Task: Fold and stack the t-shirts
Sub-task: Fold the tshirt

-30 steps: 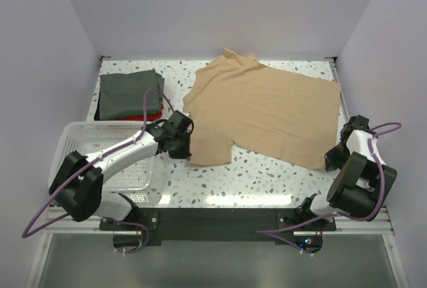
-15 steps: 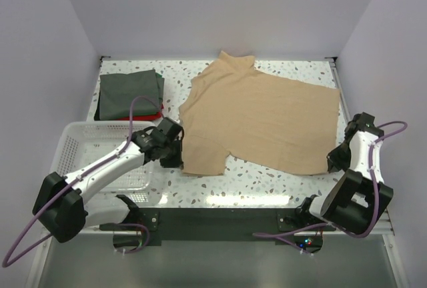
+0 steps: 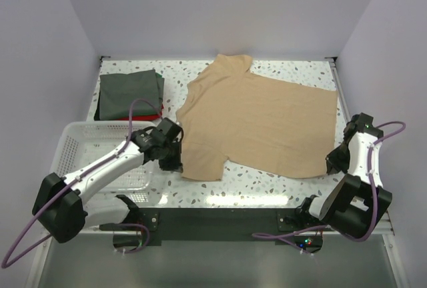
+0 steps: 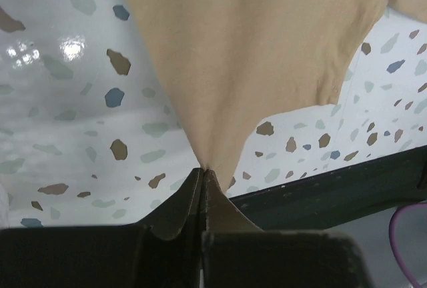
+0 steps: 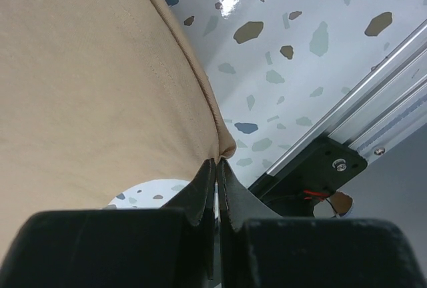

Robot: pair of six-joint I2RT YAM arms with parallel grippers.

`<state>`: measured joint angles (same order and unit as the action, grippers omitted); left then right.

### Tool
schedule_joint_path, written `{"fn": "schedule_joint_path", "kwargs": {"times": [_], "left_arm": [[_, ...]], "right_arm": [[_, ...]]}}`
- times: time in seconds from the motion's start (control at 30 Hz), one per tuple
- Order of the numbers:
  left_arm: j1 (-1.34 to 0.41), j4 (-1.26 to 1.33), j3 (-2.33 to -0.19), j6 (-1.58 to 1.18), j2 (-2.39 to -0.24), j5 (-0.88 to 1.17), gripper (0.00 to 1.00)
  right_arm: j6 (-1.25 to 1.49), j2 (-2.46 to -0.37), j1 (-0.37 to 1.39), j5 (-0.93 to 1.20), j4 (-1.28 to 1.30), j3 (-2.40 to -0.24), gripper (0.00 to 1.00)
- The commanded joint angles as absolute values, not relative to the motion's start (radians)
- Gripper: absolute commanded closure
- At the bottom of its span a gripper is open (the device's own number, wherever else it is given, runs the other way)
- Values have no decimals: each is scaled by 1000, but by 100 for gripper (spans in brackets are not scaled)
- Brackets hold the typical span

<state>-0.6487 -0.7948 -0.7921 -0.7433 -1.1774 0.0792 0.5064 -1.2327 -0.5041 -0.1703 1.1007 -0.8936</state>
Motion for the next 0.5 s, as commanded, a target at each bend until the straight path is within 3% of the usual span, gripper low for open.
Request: {"fn": "schedule_joint_path", "kwargs": {"times": [0.0, 0.47], "left_arm": [[-652, -759, -917, -704, -1256, 72, 100], [-580, -732, -1460, -528, -1699, 37, 100]], "right_arm": [[473, -1219, -500, -170, 1115, -936, 100], [387, -1368, -500, -109, 1091, -1112, 100]]}}
